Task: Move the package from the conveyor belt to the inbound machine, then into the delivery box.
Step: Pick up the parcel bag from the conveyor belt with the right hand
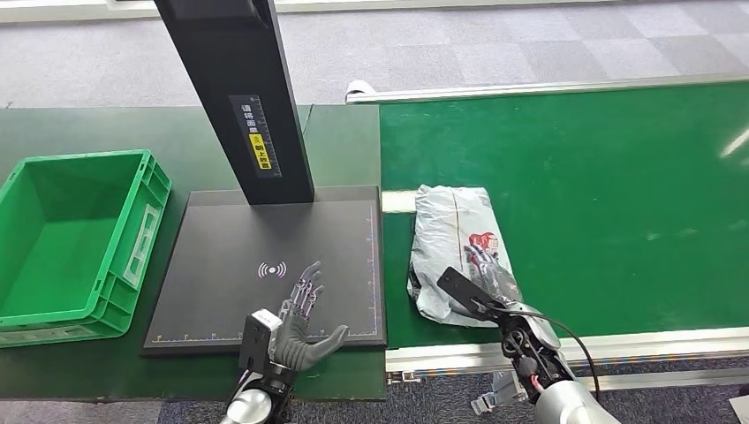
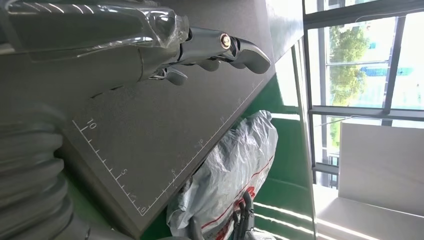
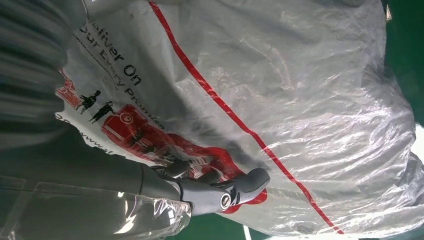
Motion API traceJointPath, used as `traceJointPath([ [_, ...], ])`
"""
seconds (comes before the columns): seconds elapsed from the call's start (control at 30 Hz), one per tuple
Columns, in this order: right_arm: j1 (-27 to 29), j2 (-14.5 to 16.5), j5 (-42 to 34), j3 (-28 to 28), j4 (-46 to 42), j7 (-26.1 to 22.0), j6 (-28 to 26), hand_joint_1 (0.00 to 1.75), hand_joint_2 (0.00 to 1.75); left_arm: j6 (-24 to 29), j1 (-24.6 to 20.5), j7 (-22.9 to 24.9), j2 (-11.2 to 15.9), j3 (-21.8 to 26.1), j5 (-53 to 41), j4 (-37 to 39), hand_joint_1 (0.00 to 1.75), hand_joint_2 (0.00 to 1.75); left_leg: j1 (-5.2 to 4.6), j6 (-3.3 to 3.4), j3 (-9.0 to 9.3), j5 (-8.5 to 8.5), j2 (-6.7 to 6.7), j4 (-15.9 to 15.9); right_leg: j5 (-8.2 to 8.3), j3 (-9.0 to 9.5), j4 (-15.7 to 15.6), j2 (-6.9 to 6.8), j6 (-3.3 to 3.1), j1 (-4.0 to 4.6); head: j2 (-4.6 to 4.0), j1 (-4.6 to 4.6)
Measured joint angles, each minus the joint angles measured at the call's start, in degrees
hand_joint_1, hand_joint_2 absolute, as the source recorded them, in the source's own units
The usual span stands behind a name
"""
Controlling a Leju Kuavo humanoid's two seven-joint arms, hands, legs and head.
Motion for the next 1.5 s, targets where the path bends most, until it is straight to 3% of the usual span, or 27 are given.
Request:
traceJointPath([
  [0.23, 0.22, 0.58, 0.46, 0.06, 1.57, 1.92, 1.2, 0.0, 1.75, 0.0, -0.08, 0.0, -0.02, -0.03, -0.01, 0.37, 0.0, 1.75, 0.0, 0.0, 0.02, 0.0, 0.0, 0.0, 0.0, 0.01, 0.0, 0.0, 0.0, 0.0, 0.0, 0.0],
  [0.37, 0.53, 0.9, -1.26, -0.03, 3.03, 2.23, 2.84, 1.69, 1.75, 0.08, -0.08, -0.01, -0.02, -0.04, -0.01, 0.38, 0.0, 1.75, 0.0, 0.0, 0.03, 0.0, 0.01, 0.0, 0.0, 0.01, 0.0, 0.0, 0.0, 0.0, 0.0, 0.01],
  [0.4, 0.53, 0.92, -1.56, -0.07, 3.28, 2.14, 3.08, 1.75, 1.75, 0.11, -0.07, -0.04, -0.02, -0.05, 0.02, 0.38, 0.0, 1.75, 0.0, 0.0, 0.04, 0.0, 0.01, 0.0, 0.0, 0.02, 0.0, 0.0, 0.0, 0.0, 0.0, 0.0],
  [0.77, -0.36, 0.91, -3.32, -1.6, 3.74, -0.25, 3.26, 1.75, 1.75, 0.54, 0.09, -0.25, 0.04, -0.05, 0.45, 0.34, 0.0, 1.75, 0.0, 0.0, 0.15, 0.0, 0.0, 0.0, 0.0, 0.14, 0.0, 0.0, 0.0, 0.0, 0.0, 0.0],
  [1.1, 1.29, 1.5, -9.17, -4.34, 0.5, -8.25, 2.37, 1.75, 1.75, 1.64, 0.37, -0.24, 0.1, 0.26, 0.57, -0.47, 0.0, 1.75, 0.0, 0.0, 0.03, 0.0, -0.04, 0.0, 0.0, 0.07, 0.0, -0.02, 0.0, 0.0, 0.0, -0.01],
  [1.2, 5.49, 1.76, -11.54, -4.64, -8.9, -8.97, 2.47, 1.75, 1.75, 2.82, 1.04, -0.31, 0.32, 0.86, -0.04, -2.54, 0.0, 1.75, 0.0, 0.0, -0.04, 0.0, -0.08, 0.0, -0.01, 0.02, 0.0, -0.07, 0.0, 0.0, 0.0, 0.01],
  [1.33, 13.25, 1.54, -12.17, -3.63, -30.4, -4.88, 3.99, 1.75, 1.75, 5.1, 2.25, -0.75, 1.49, 2.65, -4.0, -8.22, 0.0, 1.75, 0.01, 0.0, -0.18, 0.0, -0.11, -0.01, -0.02, -0.12, 0.01, -0.12, -0.01, 0.01, 0.0, -0.01],
  [1.5, 17.74, 0.53, -12.0, -2.28, -47.58, -4.33, 4.81, 1.75, 1.75, 7.08, 2.74, -1.52, 2.99, 5.05, -8.03, -14.8, 0.0, 1.75, 0.01, 0.0, -0.2, 0.0, -0.06, -0.01, -0.02, -0.15, 0.01, -0.11, -0.01, 0.01, 0.0, 0.0],
])
